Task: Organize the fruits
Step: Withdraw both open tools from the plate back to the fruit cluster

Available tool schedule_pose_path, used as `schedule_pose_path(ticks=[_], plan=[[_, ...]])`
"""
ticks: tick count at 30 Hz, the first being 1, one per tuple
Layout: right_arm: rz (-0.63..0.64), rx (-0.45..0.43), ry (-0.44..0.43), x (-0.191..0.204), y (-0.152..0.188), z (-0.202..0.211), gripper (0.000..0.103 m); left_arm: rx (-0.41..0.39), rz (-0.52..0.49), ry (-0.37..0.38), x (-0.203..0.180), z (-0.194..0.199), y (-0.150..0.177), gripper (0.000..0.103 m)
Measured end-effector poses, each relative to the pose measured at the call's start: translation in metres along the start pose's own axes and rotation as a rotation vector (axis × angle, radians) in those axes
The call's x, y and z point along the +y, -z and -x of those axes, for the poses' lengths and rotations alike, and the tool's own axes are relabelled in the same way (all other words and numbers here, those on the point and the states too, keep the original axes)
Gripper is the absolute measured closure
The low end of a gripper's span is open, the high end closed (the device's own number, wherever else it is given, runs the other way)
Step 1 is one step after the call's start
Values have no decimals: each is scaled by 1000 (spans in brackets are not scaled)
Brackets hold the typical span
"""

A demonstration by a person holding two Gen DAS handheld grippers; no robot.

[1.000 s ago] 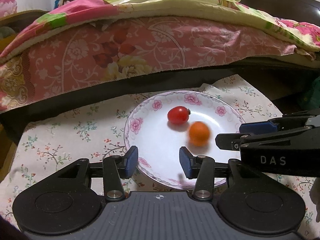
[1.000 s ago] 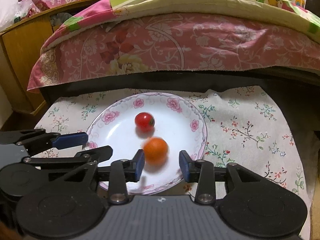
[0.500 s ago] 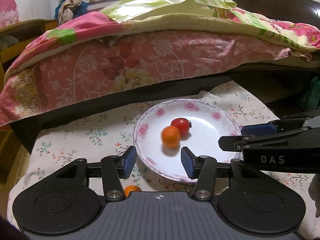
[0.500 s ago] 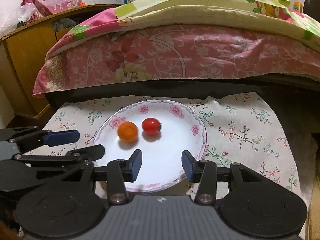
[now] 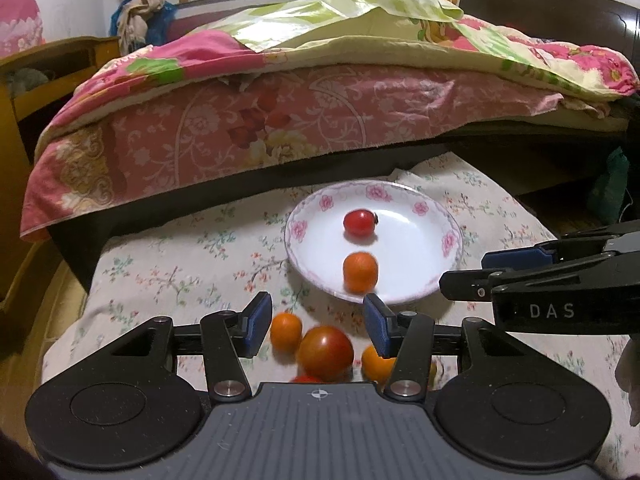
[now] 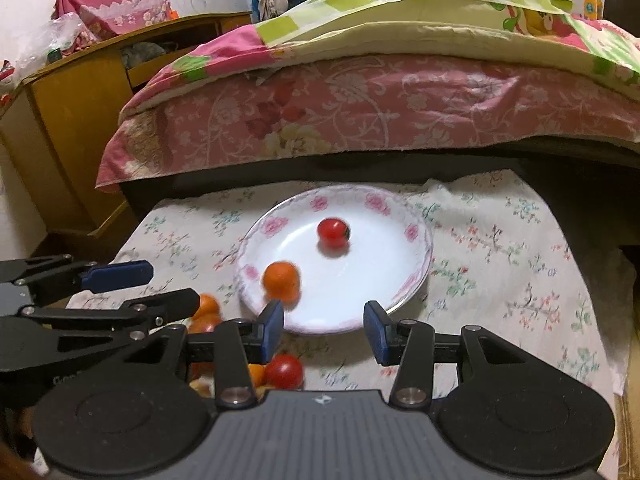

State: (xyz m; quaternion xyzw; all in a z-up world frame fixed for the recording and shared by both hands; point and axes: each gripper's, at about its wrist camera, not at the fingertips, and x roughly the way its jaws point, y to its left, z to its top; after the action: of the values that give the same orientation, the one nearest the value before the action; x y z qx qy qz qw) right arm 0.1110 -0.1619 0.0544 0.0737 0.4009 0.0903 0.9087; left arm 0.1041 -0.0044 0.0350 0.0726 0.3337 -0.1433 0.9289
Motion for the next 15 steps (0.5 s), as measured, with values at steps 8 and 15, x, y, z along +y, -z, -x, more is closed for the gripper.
schedule_pose_path(ticks=[8,15], plan=[[-4,16,-2,15,18,14,59,29,0,13,4,17,20,43],[-20,49,11,21,41,26,59,32,-1,30,3,36,31,43]])
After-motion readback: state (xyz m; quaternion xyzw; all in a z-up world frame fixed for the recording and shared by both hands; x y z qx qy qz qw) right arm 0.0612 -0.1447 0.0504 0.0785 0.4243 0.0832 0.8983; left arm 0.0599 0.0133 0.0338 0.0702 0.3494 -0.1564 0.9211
